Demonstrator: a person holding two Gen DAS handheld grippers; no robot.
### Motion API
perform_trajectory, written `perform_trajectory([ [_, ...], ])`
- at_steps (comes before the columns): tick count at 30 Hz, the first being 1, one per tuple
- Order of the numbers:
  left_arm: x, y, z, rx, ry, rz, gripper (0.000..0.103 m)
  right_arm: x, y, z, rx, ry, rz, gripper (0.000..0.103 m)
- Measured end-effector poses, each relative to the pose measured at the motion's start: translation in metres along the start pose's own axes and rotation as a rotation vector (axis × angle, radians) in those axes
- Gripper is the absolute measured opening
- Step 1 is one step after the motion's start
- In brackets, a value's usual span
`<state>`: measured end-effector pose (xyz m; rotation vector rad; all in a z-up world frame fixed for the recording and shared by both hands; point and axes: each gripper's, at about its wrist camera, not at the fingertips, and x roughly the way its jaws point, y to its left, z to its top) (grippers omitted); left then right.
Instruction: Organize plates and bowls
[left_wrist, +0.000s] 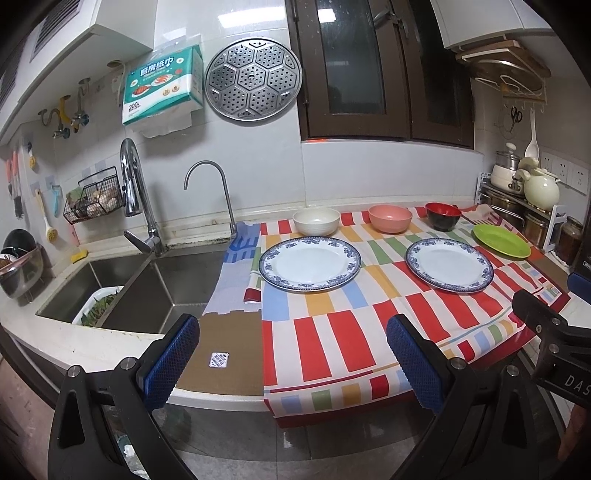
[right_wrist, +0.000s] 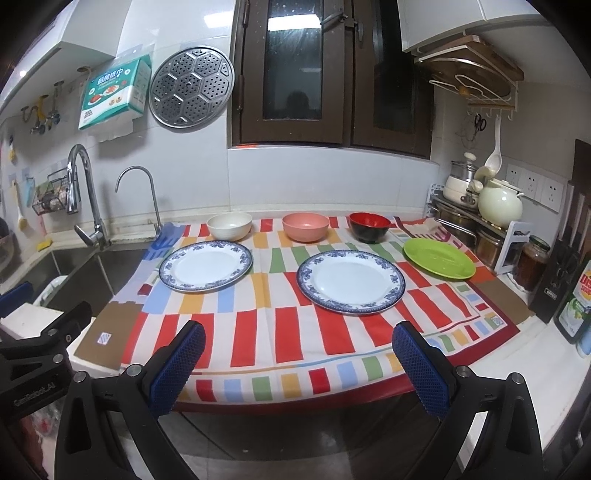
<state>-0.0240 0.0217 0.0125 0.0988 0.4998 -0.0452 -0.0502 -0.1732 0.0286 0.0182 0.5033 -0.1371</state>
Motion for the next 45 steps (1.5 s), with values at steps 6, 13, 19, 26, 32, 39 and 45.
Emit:
perform_trajectory([
  [6, -0.0047, -0.0002, 0.0014, 0.000, -0.015, -0.002, 0.103, -0.0018, -0.0006, 0.0016, 0.004, -0.006, 0.005, 0.102],
  [13, -0.0063, -0.0006, 0.0018, 0.000, -0.021, 0.003, 0.103, -0.0040, -0.0002, 0.0019, 0.005, -0.014, 0.007, 0.102],
  [19, -0.0071, 0.0000, 0.0014, -0.003, -0.022, 0.000, 0.103, -0.0055, -0.0004, 0.0019, 0.007, -0.017, 0.011, 0.102],
  [26, -0.0073, 0.0011, 0.0028, -0.002, -0.028, -0.003, 0.103, -0.0054, -0.0002, 0.0026, 0.007, -0.017, 0.009, 0.102],
  [32, -0.0071, 0.0011, 0.0030, -0.001, -0.027, -0.003, 0.103, -0.0057, -0.0005, 0.0038, 0.008, -0.018, 0.007, 0.102],
  [39, -0.0054, 0.0030, 0.0052, 0.003, -0.033, 0.004, 0.103, -0.0054, -0.0009, 0.0029, 0.009, -0.019, 0.007, 0.102],
  [45, -0.0005, 0.0053, 0.0033, 0.000, -0.023, 0.007, 0.103, -0.0001, 0.0005, 0.0055, 0.008, -0.008, 0.013, 0.102],
])
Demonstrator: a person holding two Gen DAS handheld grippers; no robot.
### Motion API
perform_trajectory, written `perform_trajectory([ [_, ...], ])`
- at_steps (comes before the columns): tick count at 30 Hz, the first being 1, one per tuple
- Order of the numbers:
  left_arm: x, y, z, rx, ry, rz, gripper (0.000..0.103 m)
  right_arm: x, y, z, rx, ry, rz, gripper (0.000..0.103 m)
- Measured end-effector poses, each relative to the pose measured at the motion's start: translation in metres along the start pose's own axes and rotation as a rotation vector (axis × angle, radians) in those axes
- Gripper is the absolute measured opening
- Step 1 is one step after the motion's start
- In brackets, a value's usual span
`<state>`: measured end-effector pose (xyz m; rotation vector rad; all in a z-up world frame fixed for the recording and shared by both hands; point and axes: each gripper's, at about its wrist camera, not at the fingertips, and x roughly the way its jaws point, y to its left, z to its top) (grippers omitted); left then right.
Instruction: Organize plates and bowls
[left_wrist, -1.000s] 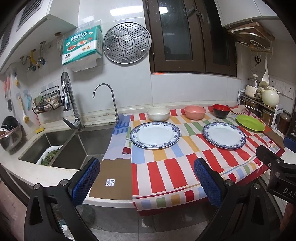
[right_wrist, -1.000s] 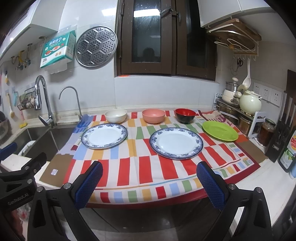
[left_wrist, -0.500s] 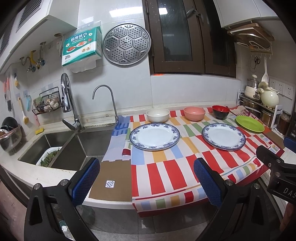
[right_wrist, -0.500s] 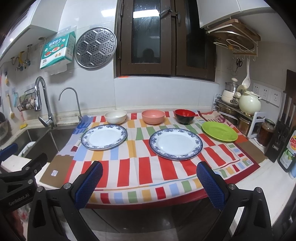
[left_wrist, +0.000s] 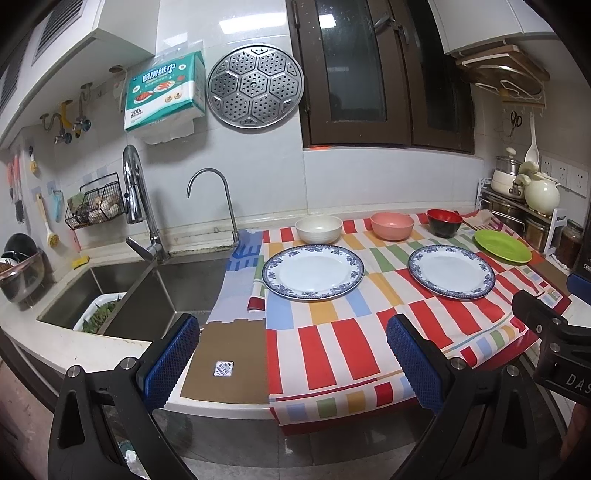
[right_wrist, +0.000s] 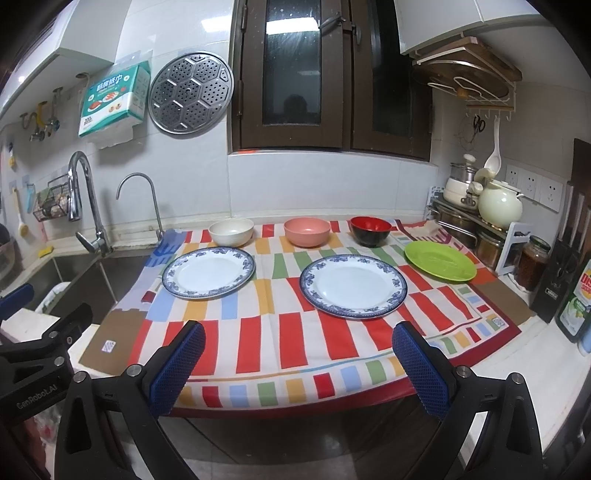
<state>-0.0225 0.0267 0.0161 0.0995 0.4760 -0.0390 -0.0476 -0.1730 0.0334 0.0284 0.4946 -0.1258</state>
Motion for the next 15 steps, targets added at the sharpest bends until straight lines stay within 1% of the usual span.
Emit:
perform_trajectory([
  [5, 0.012, -0.001, -0.002, -0.008, 0.036, 0.005, 0.103, 0.012, 0.003, 0.001, -0.008, 0.016, 0.016, 0.102],
  [10, 0.030, -0.003, -0.001, -0.015, 0.071, 0.016, 0.103, 0.035, 0.003, 0.005, -0.016, 0.035, 0.040, 0.102],
  [15, 0.053, -0.005, 0.012, -0.039, 0.066, 0.077, 0.103, 0.069, 0.004, 0.016, -0.044, 0.041, 0.090, 0.102],
])
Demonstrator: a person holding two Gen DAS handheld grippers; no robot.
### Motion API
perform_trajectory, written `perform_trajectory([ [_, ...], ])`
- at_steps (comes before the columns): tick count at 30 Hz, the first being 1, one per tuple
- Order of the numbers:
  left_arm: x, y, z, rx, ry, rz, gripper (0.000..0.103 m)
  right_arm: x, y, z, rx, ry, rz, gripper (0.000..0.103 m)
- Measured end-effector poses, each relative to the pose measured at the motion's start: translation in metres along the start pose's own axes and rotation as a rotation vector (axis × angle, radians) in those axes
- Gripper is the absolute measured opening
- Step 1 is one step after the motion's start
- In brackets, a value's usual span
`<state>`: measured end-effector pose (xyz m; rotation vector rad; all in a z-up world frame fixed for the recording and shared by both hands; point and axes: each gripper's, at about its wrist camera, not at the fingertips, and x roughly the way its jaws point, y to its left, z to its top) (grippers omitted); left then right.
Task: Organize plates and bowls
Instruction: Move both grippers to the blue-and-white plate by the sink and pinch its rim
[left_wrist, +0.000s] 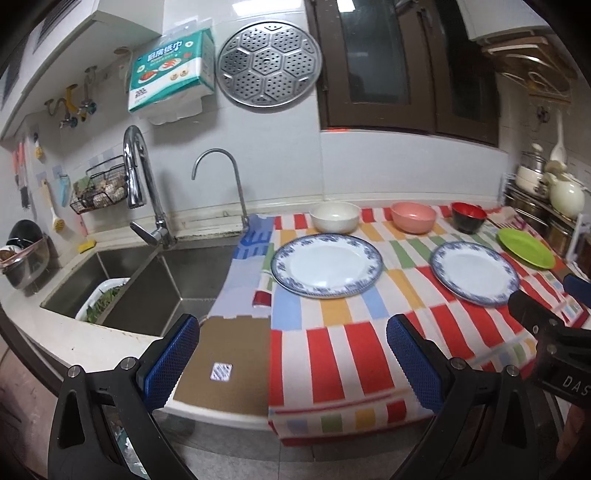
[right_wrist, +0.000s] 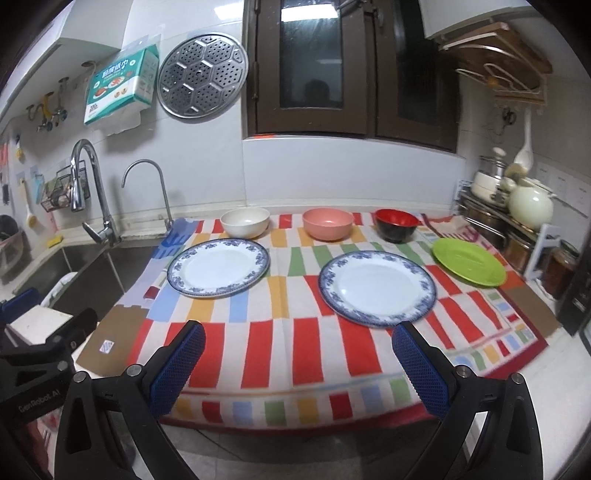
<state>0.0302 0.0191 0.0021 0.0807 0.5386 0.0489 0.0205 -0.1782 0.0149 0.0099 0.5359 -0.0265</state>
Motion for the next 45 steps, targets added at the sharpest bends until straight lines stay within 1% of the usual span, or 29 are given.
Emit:
perform_trajectory([
  [6, 0.031, -0.008, 0.019, -0.039, 0.005, 0.056, 0.103, 0.041, -0.005, 0.025, -0.046, -0.021, 0.044, 0.102],
  [9, 0.042, -0.010, 0.026, -0.056, 0.012, 0.084, 0.103, 0.060, -0.008, 0.036, -0.053, -0.014, 0.070, 0.102],
  [13, 0.056, -0.009, 0.032, -0.069, 0.011, 0.127, 0.103, 0.083, -0.007, 0.045, -0.062, -0.014, 0.104, 0.102],
  [16, 0.073, -0.005, 0.038, -0.061, 0.036, 0.147, 0.103, 0.098, -0.004, 0.050, -0.063, -0.007, 0.107, 0.102],
  [20, 0.093, 0.001, 0.047, -0.048, 0.049, 0.144, 0.103, 0.119, 0.005, 0.058, -0.060, 0.008, 0.122, 0.102],
  [24, 0.116, 0.014, 0.061, -0.035, 0.064, 0.118, 0.102, 0.140, 0.018, 0.071, -0.041, 0.017, 0.109, 0.101],
  [27, 0.133, 0.020, 0.070, -0.003, 0.046, 0.121, 0.102, 0.151, 0.028, 0.078, -0.049, 0.005, 0.093, 0.101],
  [29, 0.143, 0.025, 0.075, 0.001, 0.053, 0.114, 0.099, 0.162, 0.035, 0.082, -0.035, 0.015, 0.086, 0.101],
  [31, 0.154, 0.032, 0.078, 0.004, 0.063, 0.100, 0.099, 0.174, 0.042, 0.085, -0.024, 0.036, 0.090, 0.099],
  [34, 0.171, 0.039, 0.082, 0.016, 0.080, 0.094, 0.095, 0.191, 0.053, 0.087, -0.035, 0.061, 0.088, 0.098],
  [36, 0.185, 0.044, 0.084, 0.026, 0.104, 0.082, 0.094, 0.203, 0.061, 0.088, -0.046, 0.082, 0.085, 0.097],
  [41, 0.218, 0.049, 0.083, 0.034, 0.156, 0.059, 0.087, 0.230, 0.071, 0.094, -0.072, 0.115, 0.066, 0.092],
  [45, 0.246, 0.046, 0.081, 0.044, 0.190, 0.051, 0.082, 0.256, 0.075, 0.094, -0.085, 0.167, 0.055, 0.087],
])
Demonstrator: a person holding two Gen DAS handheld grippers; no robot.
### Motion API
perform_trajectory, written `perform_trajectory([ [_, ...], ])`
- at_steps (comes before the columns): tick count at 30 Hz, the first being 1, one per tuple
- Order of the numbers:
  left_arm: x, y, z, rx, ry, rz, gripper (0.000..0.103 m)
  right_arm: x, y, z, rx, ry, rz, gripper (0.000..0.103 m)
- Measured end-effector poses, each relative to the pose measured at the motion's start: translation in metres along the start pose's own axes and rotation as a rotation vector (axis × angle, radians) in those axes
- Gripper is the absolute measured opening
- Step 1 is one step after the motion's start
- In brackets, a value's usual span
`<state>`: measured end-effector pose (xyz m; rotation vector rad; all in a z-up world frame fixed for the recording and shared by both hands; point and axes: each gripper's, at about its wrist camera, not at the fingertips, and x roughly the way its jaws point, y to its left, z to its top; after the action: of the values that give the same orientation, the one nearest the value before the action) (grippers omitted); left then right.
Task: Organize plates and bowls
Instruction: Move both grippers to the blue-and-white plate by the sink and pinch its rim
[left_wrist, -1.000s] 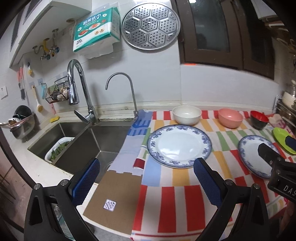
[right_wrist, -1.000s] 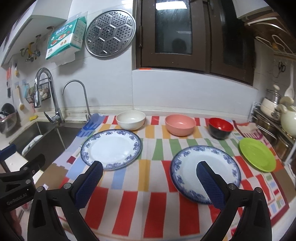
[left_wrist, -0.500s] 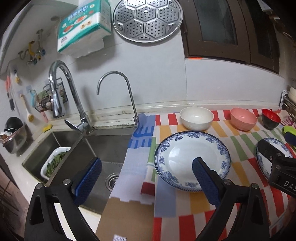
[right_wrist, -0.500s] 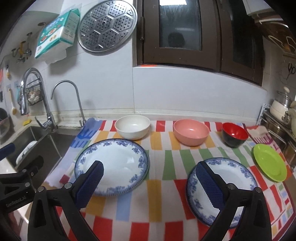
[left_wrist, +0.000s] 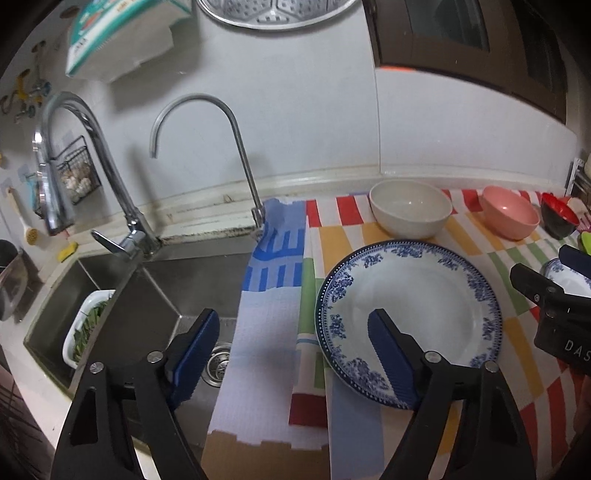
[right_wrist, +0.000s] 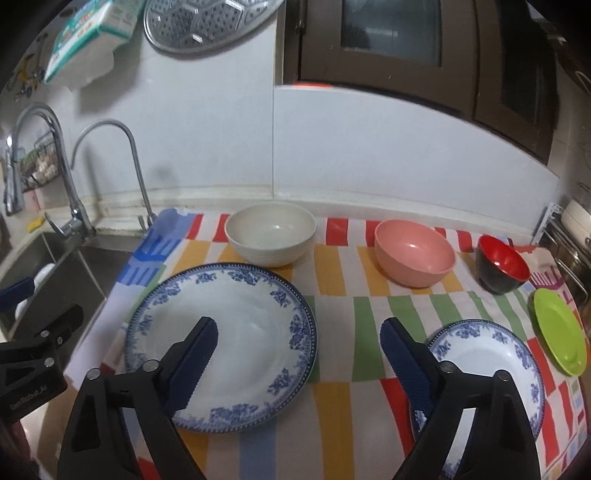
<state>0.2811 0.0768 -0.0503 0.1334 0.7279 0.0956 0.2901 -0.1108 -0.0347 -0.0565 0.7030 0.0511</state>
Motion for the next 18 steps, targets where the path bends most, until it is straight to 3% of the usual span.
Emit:
perform_trajectory([
  [14, 0.085, -0.017, 0.002, 0.027, 0.177, -0.061, 0.059, 0.084, -0.004, -0.005, 0.033, 0.199, 0.008, 0.069],
  [18, 0.097, -0.018, 0.002, 0.015, 0.209, -0.074, 0.057, 0.095, -0.006, -0.006, 0.041, 0.227, 0.013, 0.064],
])
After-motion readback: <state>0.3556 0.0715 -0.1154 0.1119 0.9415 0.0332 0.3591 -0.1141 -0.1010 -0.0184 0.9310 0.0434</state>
